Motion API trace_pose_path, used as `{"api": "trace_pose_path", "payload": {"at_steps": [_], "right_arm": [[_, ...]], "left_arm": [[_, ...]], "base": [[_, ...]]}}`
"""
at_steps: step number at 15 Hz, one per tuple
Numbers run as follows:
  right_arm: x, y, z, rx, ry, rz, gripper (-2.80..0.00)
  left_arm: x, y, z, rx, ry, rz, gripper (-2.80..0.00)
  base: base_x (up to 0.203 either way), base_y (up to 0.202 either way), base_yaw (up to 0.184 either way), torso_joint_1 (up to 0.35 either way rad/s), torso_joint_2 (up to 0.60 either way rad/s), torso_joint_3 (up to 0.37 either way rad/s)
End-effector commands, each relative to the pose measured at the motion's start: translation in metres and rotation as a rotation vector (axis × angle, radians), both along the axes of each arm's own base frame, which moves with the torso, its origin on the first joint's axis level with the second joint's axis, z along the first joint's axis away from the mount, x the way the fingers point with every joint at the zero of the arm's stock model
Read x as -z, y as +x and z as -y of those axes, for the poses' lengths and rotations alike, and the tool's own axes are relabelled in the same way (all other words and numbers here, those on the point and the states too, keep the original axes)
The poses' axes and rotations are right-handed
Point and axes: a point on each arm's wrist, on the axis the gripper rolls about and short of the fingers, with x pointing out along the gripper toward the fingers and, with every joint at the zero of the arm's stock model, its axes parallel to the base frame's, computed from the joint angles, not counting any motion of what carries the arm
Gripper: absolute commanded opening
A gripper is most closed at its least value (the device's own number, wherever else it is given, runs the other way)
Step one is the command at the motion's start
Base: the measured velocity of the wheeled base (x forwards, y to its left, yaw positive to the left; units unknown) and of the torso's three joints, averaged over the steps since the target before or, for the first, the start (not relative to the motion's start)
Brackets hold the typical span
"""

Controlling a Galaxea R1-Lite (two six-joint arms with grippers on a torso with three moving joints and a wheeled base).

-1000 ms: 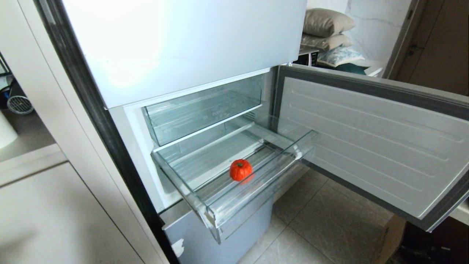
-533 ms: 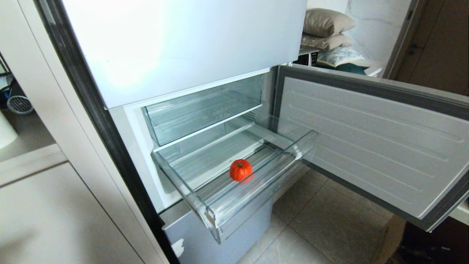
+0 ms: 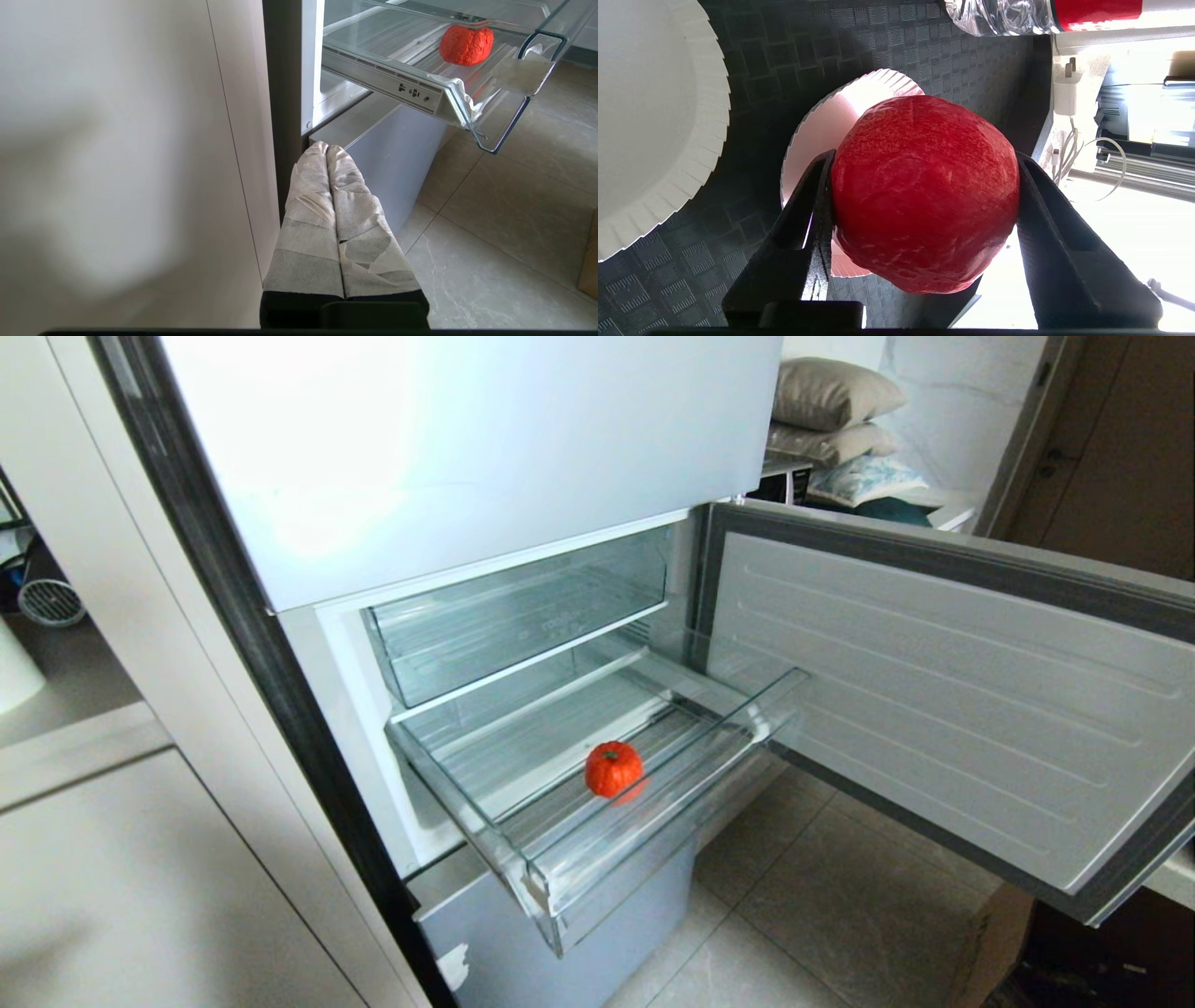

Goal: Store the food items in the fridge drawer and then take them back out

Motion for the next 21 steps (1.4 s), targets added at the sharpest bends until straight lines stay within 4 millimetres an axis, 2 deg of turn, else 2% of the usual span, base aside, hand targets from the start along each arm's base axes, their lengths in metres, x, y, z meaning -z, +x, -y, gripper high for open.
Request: {"api": "trace_pose_path", "payload": {"at_steps": [1,6,7,8,21], "right_arm": [[0.002,0.0,0.0,-0.003,0.002,-0.007,-2.8],[0.0,0.0,0.0,-0.004,-0.003,-0.003,-2.8],[0.0,0.0,0.0,-0.004,-0.004,-0.001,-2.67],[0.0,0.0,0.0,-0.004,-0.003,0.0,0.0],[-0.009,0.001,0.001,-0.011,-0.024,0.019,0.0]], "left_arm": [[0.0,0.0,0.0,0.0,0.0,0.0,-2.8],[0.0,0.0,0.0,0.0,0.0,0.0,-2.8],[0.0,0.0,0.0,0.0,0.0,0.0,-2.8],[0.0,0.0,0.0,0.0,0.0,0.0,-2.8],[0.0,0.0,0.0,0.0,0.0,0.0,-2.8]], "base": [[0.0,0.0,0.0,0.0,0.0,0.0],[0.0,0.0,0.0,0.0,0.0,0.0],[0.0,0.0,0.0,0.0,0.0,0.0],[0.0,0.0,0.0,0.0,0.0,0.0],[0.0,0.0,0.0,0.0,0.0,0.0]]}}
